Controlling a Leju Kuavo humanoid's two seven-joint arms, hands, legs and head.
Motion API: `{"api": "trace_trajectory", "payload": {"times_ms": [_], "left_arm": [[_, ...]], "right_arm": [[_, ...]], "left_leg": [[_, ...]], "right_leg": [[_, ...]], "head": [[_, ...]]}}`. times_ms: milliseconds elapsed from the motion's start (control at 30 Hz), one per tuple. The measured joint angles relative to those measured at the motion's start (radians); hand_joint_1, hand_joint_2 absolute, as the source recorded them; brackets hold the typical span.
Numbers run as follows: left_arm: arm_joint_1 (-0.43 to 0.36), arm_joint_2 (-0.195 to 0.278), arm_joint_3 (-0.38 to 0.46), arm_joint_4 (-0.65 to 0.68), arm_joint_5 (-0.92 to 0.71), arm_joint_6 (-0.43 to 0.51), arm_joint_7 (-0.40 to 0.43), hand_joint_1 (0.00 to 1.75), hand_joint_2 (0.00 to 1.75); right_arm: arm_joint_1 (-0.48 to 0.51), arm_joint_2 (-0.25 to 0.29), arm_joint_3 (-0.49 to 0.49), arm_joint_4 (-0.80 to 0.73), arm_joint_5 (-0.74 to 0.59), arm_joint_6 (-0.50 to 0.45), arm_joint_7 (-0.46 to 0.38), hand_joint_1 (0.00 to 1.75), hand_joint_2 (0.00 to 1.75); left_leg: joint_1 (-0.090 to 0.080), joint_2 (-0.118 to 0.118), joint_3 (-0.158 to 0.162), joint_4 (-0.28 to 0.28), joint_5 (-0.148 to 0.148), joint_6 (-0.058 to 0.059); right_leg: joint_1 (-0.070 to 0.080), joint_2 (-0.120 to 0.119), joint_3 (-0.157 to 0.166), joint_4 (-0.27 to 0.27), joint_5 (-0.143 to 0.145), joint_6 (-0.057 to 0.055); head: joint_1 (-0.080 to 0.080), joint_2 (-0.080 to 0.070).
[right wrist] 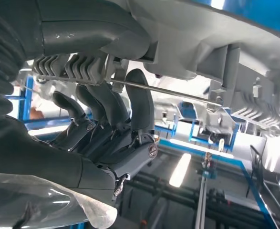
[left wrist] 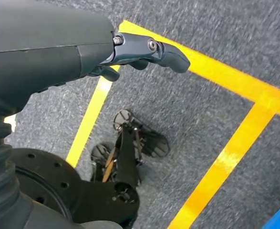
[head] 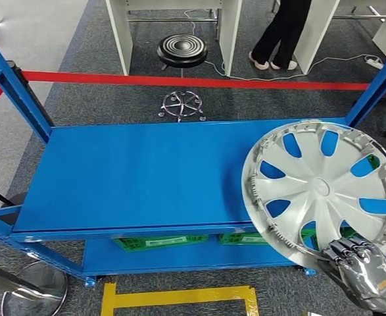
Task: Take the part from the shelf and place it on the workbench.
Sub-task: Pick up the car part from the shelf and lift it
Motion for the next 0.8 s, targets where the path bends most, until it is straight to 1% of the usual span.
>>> {"api": "trace_trajectory", "payload": {"times_ms": [33,67,100,133,167,200,233,267,300,367,400,433,467,500,533,567,600,633,667,700,733,767,800], "left_arm": [[0.0,-0.002,0.0,0.0,0.0,-0.001,-0.001,0.0,1.75],[0.001,-0.003,0.0,0.001,-0.001,-0.002,-0.002,0.0,1.75],[0.001,-0.005,0.0,0.001,-0.001,-0.004,-0.004,0.0,1.75],[0.0,-0.007,0.0,0.002,-0.001,-0.006,-0.006,0.0,1.75],[0.0,-0.009,0.0,0.002,-0.001,-0.007,-0.007,0.0,1.75],[-0.001,-0.009,0.0,0.002,-0.001,-0.008,-0.009,0.0,1.75],[-0.001,-0.01,0.0,0.002,-0.001,-0.008,-0.01,0.0,1.75],[-0.002,-0.01,0.0,0.002,-0.001,-0.009,-0.01,0.0,1.75],[-0.002,-0.01,0.0,0.002,-0.002,-0.009,-0.011,0.0,1.75],[-0.001,-0.009,0.0,0.002,-0.003,-0.009,-0.011,0.0,1.75],[-0.001,-0.009,0.0,0.002,-0.003,-0.009,-0.011,0.0,1.75],[-0.001,-0.008,0.0,0.002,-0.003,-0.009,-0.011,0.0,1.75],[-0.001,-0.008,0.0,0.002,-0.004,-0.009,-0.011,0.0,1.75],[-0.001,-0.008,0.0,0.002,-0.005,-0.009,-0.011,0.0,1.75],[-0.001,-0.009,0.0,0.002,-0.006,-0.009,-0.011,0.0,1.75],[-0.001,-0.009,0.0,0.002,-0.006,-0.009,-0.011,0.0,1.75],[-0.001,-0.01,0.0,0.002,-0.007,-0.009,-0.011,0.0,1.75],[-0.001,-0.01,0.0,0.002,-0.007,-0.009,-0.011,0.0,1.75],[-0.002,-0.01,0.0,0.002,-0.008,-0.009,-0.011,0.0,1.75],[-0.003,-0.01,0.0,0.002,-0.008,-0.009,-0.011,0.0,1.75],[-0.004,-0.009,0.0,0.002,-0.008,-0.009,-0.011,0.0,1.75],[-0.005,-0.009,0.0,0.002,-0.008,-0.009,-0.011,0.0,1.75],[-0.006,-0.008,0.0,0.002,-0.009,-0.009,-0.011,0.0,1.75]], "right_arm": [[0.003,0.0,0.004,-0.004,0.004,-0.006,0.002,1.75,1.75],[0.006,0.0,0.008,-0.009,0.008,-0.012,0.004,1.75,1.75],[0.01,0.0,0.012,-0.014,0.012,-0.017,0.005,1.75,1.75],[0.012,0.0,0.016,-0.019,0.016,-0.021,0.006,1.75,1.75],[0.013,0.0,0.02,-0.024,0.019,-0.023,0.008,1.75,1.75],[0.013,0.0,0.025,-0.029,0.022,-0.025,0.01,1.75,1.75],[0.013,0.0,0.028,-0.034,0.024,-0.026,0.012,1.75,1.75],[0.014,0.001,0.032,-0.037,0.026,-0.028,0.013,1.75,1.75],[0.014,0.001,0.036,-0.04,0.027,-0.029,0.015,1.75,1.75],[0.015,0.001,0.042,-0.045,0.03,-0.032,0.019,1.75,1.75],[0.015,0.001,0.045,-0.047,0.032,-0.034,0.021,1.75,1.75],[0.014,0.001,0.047,-0.049,0.034,-0.035,0.024,1.75,1.75],[0.014,0.001,0.05,-0.051,0.035,-0.037,0.028,1.75,1.75],[0.015,0.001,0.053,-0.053,0.037,-0.039,0.032,1.75,1.75],[0.015,0.001,0.056,-0.054,0.038,-0.04,0.036,1.75,1.75],[0.015,0.001,0.059,-0.054,0.039,-0.041,0.039,1.75,1.75],[0.016,0.001,0.061,-0.055,0.039,-0.041,0.04,1.75,1.75],[0.016,0.001,0.064,-0.055,0.039,-0.042,0.041,1.75,1.75],[0.017,0.001,0.067,-0.056,0.04,-0.043,0.043,1.75,1.75],[0.018,0.001,0.07,-0.057,0.04,-0.044,0.045,1.75,1.75],[0.02,0.001,0.072,-0.059,0.04,-0.046,0.048,1.75,1.75],[0.022,0.001,0.075,-0.061,0.041,-0.048,0.051,1.75,1.75],[0.025,0.001,0.078,-0.062,0.041,-0.051,0.053,1.75,1.75]], "left_leg": [[0.0,0.001,-0.004,0.002,0.001,0.0],[0.0,0.001,-0.007,0.004,0.002,-0.001],[0.001,0.002,-0.01,0.008,0.002,-0.002],[0.002,0.002,-0.013,0.012,0.002,-0.003],[0.005,0.002,-0.016,0.019,0.001,-0.007],[0.005,0.001,-0.021,0.026,-0.001,-0.013],[0.005,0.0,-0.027,0.034,-0.002,-0.02],[0.003,-0.001,-0.032,0.042,-0.001,-0.027],[0.002,-0.002,-0.038,0.047,0.001,-0.033],[0.002,-0.004,-0.045,0.055,0.004,-0.043],[0.003,-0.004,-0.052,0.064,-0.008,-0.048],[0.004,-0.004,-0.062,0.088,-0.035,-0.054],[0.006,-0.004,-0.079,0.134,-0.075,-0.059],[0.006,-0.004,-0.098,0.195,-0.121,-0.063],[0.007,-0.004,-0.114,0.259,-0.159,-0.064],[0.007,-0.004,-0.122,0.308,-0.181,-0.063],[0.006,-0.004,-0.115,0.324,-0.182,-0.059],[0.005,-0.004,-0.09,0.301,-0.165,-0.052],[0.002,-0.004,-0.049,0.242,-0.136,-0.042],[-0.003,-0.005,-0.002,0.164,-0.113,-0.027],[-0.007,-0.005,0.04,0.092,-0.097,-0.016],[-0.012,-0.005,0.067,0.041,-0.088,-0.01],[-0.015,-0.005,0.077,0.016,-0.088,-0.007]], "right_leg": [[0.0,0.0,-0.026,0.066,-0.028,0.002],[-0.001,0.0,-0.041,0.109,-0.038,0.005],[-0.003,0.0,-0.04,0.117,-0.028,0.007],[-0.005,-0.001,-0.02,0.085,-0.001,0.01],[-0.009,-0.002,0.014,0.022,0.034,0.014],[-0.01,-0.002,0.054,-0.044,0.057,0.017],[-0.01,0.0,0.082,-0.094,0.071,0.017],[-0.009,0.002,0.097,-0.123,0.073,0.014],[-0.007,0.004,0.099,-0.127,0.068,0.009],[-0.008,0.004,0.081,-0.123,0.073,-0.005],[-0.008,0.003,0.074,-0.122,0.077,-0.014],[-0.009,0.001,0.066,-0.121,0.083,-0.024],[-0.008,0.0,0.057,-0.121,0.09,-0.033],[-0.006,-0.001,0.049,-0.121,0.097,-0.039],[-0.004,-0.002,0.039,-0.12,0.105,-0.043],[0.0,-0.003,0.029,-0.12,0.112,-0.045],[0.004,-0.003,0.02,-0.119,0.119,-0.047],[0.008,-0.003,0.011,-0.119,0.126,-0.048],[0.013,-0.002,0.004,-0.119,0.133,-0.049],[0.016,-0.002,-0.002,-0.119,0.14,-0.05],[0.018,-0.002,-0.007,-0.12,0.147,-0.049],[0.018,-0.003,-0.011,-0.12,0.154,-0.045],[0.016,-0.004,-0.014,-0.122,0.161,-0.04]], "head": [[0.001,0.0],[0.001,0.0],[0.001,0.0],[0.001,0.0],[0.002,0.0],[0.003,0.0],[0.004,0.0],[0.006,0.0],[0.007,0.0],[0.007,0.0],[0.007,0.0],[0.006,0.0],[0.005,0.0],[0.004,0.0],[0.004,0.0],[0.004,0.0],[0.004,0.0],[0.004,0.0],[0.004,0.0],[0.004,0.0],[0.005,0.0],[0.005,0.0],[0.005,0.0]]}}
